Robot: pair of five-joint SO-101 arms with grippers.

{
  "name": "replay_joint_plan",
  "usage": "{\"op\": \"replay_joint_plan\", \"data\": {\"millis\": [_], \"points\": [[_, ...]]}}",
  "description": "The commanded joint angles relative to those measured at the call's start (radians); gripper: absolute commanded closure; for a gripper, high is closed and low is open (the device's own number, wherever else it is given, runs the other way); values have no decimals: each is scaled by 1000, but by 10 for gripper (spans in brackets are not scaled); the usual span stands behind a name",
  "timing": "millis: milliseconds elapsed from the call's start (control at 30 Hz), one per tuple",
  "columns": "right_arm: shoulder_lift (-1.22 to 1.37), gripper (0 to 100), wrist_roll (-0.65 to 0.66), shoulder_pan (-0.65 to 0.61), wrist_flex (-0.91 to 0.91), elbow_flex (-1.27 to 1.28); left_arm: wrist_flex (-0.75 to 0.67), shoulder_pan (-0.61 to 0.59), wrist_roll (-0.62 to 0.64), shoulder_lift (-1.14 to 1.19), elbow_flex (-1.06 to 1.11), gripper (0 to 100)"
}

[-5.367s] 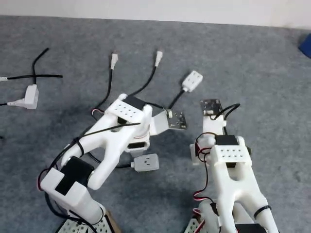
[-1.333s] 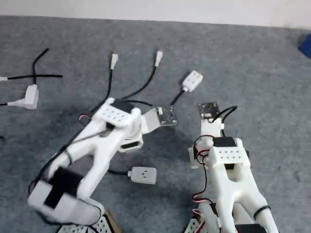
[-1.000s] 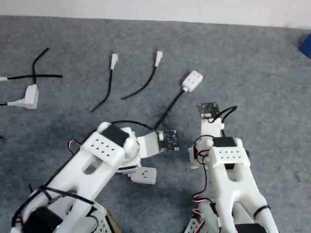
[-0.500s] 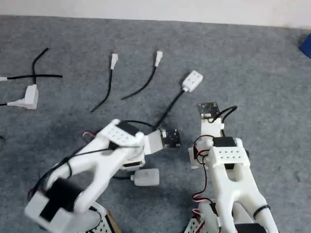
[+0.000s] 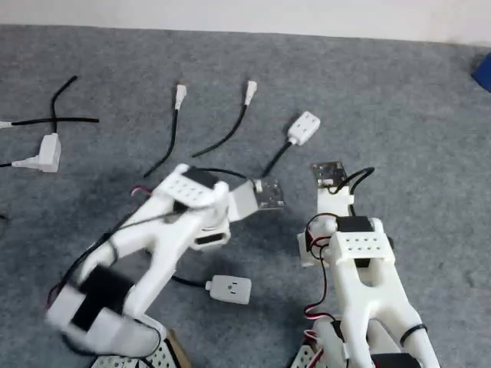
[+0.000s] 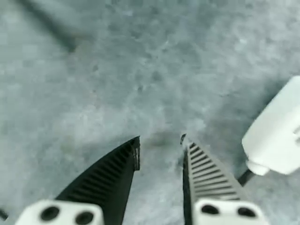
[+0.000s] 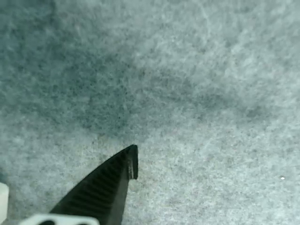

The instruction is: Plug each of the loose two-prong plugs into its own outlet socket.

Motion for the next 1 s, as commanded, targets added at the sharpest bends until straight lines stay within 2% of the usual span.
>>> {"op": "replay_joint_plan", "data": {"millis": [0, 67, 200, 433, 600, 700, 800, 967], "points": [[-30, 430, 12, -7, -13, -7, 11, 56, 6, -239, 113, 849], [-30, 430, 12, -7, -13, -7, 15, 116, 11, -361, 206, 848], [-30, 430, 12, -7, -13, -7, 81, 209, 100, -521, 289, 848], [-22, 430, 12, -7, -13, -8, 176, 288, 158, -565, 291, 848], [-22, 430, 12, -7, -13, -8, 229, 337, 144, -565, 291, 731], [-22, 430, 12, -7, -13, -8, 229, 364, 61, -559, 295, 745], [-22, 430, 12, -7, -13, -8, 206, 363, 60, -558, 294, 772], [-22, 430, 12, -7, -13, -8, 69, 348, 58, -556, 349, 776]]}}
